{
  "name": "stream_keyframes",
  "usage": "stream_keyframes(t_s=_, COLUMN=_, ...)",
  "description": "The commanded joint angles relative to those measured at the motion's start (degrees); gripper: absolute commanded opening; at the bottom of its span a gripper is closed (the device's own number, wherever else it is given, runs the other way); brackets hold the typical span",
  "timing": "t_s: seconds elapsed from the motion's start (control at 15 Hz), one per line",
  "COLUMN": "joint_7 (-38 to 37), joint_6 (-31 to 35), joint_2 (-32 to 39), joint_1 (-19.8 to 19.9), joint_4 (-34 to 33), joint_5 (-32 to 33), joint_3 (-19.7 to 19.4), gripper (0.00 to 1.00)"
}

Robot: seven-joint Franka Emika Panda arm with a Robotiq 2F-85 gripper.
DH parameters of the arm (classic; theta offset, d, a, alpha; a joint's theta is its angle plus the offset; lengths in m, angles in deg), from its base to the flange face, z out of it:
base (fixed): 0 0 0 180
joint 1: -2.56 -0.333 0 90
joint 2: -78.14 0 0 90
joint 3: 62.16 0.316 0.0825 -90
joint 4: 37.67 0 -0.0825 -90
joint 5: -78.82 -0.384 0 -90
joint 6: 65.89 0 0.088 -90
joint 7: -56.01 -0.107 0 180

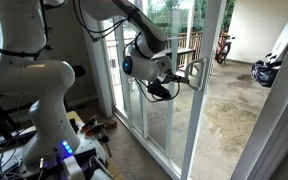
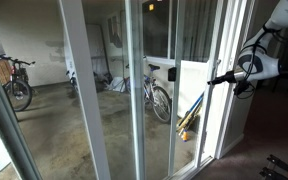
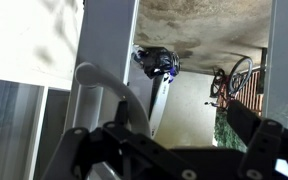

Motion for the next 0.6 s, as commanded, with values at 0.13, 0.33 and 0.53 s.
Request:
stream_keyframes(t_s=0.13, joint_7=-0.1, joint_6=-0.7, joint_2=1.1, joint_1=-6.9, joint_4=5.1, joint_5=0.0, joint_3=-2.9, gripper=1.0)
stream_keyframes(t_s=0.33, joint_7=-0.1, joint_6=-0.2, joint_2=0.2, joint_1=-5.8, joint_4=4.4, joint_5=0.1, joint_3=-1.8, gripper=1.0)
stream_keyframes(t_s=0.53, joint_7=-0.1, joint_6=-0.2, joint_2=0.4, joint_1=-6.1, joint_4=4.6, joint_5=0.1, joint_3=-1.9, gripper=1.0)
